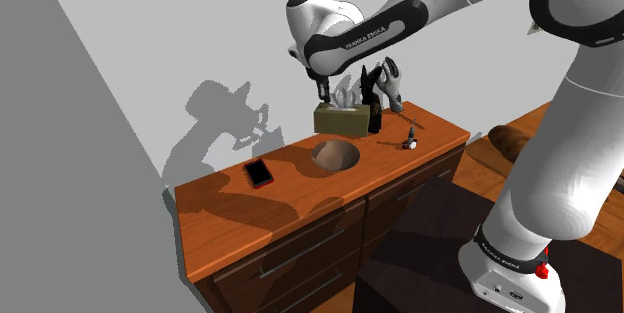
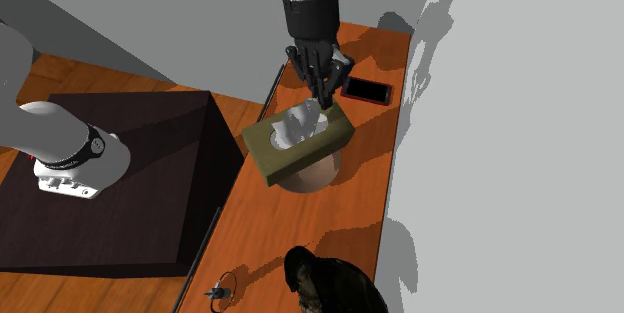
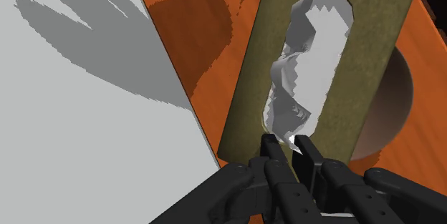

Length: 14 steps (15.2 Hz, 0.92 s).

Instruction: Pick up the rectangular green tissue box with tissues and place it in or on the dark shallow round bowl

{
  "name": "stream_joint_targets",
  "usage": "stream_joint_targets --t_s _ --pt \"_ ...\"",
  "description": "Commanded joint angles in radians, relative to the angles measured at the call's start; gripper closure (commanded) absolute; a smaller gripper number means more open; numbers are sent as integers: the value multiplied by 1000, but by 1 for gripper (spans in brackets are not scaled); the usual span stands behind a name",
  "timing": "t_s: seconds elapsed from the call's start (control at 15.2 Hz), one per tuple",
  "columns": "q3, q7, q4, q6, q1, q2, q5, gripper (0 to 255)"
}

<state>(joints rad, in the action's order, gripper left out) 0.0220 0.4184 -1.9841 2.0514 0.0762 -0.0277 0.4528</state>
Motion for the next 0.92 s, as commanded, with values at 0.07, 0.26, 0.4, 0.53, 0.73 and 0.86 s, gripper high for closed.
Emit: stream_joint_targets --t_s 0.07,0.26,0.4,0.53,0.73,0.86 --pt "3 -20 -16 17 4 -8 6 255" --pt "2 -37 -39 51 3 -21 15 255" --pt "1 -48 -54 74 2 -31 22 255" --pt "0 -60 -67 96 1 -42 30 255" --pt "-2 -78 -86 129 0 -59 42 255" --pt "-4 -90 -98 151 -1 -72 50 255"
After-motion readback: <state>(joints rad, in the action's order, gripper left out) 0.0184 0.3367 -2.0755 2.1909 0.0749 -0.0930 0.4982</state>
